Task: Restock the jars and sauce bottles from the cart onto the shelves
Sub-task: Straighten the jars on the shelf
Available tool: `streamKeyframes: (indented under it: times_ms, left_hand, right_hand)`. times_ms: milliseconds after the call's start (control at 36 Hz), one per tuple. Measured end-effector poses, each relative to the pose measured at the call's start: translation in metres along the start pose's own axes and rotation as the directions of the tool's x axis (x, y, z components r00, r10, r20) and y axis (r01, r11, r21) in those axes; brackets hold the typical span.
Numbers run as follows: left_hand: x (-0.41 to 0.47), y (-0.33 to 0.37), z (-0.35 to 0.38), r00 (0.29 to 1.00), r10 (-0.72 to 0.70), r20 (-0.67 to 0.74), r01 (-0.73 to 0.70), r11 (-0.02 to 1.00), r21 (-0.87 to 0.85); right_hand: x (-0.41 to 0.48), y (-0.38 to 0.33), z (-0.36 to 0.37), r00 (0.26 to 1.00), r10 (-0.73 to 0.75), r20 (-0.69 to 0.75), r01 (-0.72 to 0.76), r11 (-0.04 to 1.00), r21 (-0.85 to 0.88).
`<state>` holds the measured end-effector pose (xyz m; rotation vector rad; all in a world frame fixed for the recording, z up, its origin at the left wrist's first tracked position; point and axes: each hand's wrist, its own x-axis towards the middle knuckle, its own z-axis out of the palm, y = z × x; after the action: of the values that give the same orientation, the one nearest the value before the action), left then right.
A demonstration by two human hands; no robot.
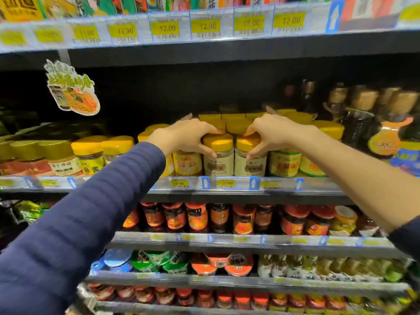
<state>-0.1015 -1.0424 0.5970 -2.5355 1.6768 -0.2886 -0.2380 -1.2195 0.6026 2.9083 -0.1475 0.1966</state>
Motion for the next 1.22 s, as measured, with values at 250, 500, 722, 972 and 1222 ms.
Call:
streamKeyframes:
  times_ms: [250, 500, 722, 972, 1222]
  left_hand:
    - [0.002, -0.006, 0.006, 0.997, 0.030, -0.068, -0.030, 1.000, -0.005]
    - [-0.001, 0.003, 0.005, 0.991, 0.020, -0.135, -0.014, 0.999, 0.044]
    - [-0.002, 0.002, 0.010, 0.981, 0.016, -0.193, -0.020, 1.000, -0.018]
    - [-0.006, 0.006, 0.014, 0.983, -0.013, -0.180, 0.009, 1.000, -0.024]
    - [-0.030, -0.009, -0.004, 0.984, -0.075, -0.160, 0.054, 0.990, -0.129]
  right_hand:
    - [-0.001, -0.005, -0.001, 1.000, 0.023, -0.005, -0.023, 0.999, -0.041]
    - [0.004, -0.003, 0.005, 0.999, 0.041, -0.030, -0.042, 0.998, -0.048]
    - [0.004, -0.004, 0.008, 0.996, 0.053, -0.068, -0.058, 0.996, -0.071]
    - [-0.004, -0.012, 0.005, 0.996, 0.059, -0.062, -0.061, 0.997, -0.042]
    - [-0.005, -0.011, -0.007, 0.997, 0.041, -0.062, -0.035, 0.995, 0.092]
